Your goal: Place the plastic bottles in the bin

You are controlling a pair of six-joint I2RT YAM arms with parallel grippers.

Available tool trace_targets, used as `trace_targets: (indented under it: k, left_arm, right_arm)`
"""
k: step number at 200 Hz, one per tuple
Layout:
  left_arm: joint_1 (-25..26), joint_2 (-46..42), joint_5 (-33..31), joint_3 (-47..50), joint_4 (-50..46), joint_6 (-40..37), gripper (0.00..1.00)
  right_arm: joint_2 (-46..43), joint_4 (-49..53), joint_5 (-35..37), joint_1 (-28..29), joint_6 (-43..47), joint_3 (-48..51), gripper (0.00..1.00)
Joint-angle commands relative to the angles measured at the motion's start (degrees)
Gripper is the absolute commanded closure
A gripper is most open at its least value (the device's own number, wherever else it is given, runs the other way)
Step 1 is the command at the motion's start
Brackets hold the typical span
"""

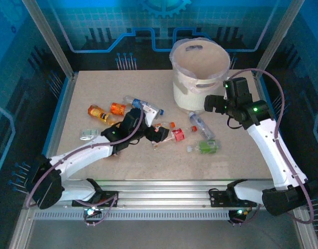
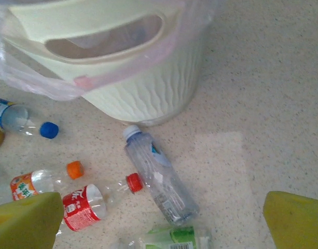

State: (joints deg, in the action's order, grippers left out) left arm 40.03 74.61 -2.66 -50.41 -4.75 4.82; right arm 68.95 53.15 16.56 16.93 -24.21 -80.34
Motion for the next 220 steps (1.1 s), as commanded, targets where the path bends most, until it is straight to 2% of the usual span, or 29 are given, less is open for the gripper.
trace_targets:
  k: [1,33,71,103,220]
  left_arm:
    - [1.8,3.9,-1.0,-4.2,-7.5,-4.9,0.03]
    - [5.0,12.3,-4.6,-11.7,-14.8,-9.8,0.07]
    - [7.7,22.1,-8.6,-20.7,-23.3,-12.9,0.19]
    - [8.4,27.9,-10.4,-26.2,-28.4,-13.1,0.2]
    - [8.5,35.5,-12.4,-28.8,-30.6,-13.3,0.2]
  right_arm:
    - [-2.0,0.3,3.0,0.1,-2.6,1.0,0.0]
    - [-2.2,-0.2,4.2,-0.2,-2.9,1.2,0.0]
    - [-2.0,-0.2,4.3,-0.6,-3.0,1.8,0.0]
    - [-2.1,-0.4,4.4,-1.1,-3.1,2.7,0.0]
    - [-1.0,-2.1,4.1,-2.6,-3.6,4.8,0.0]
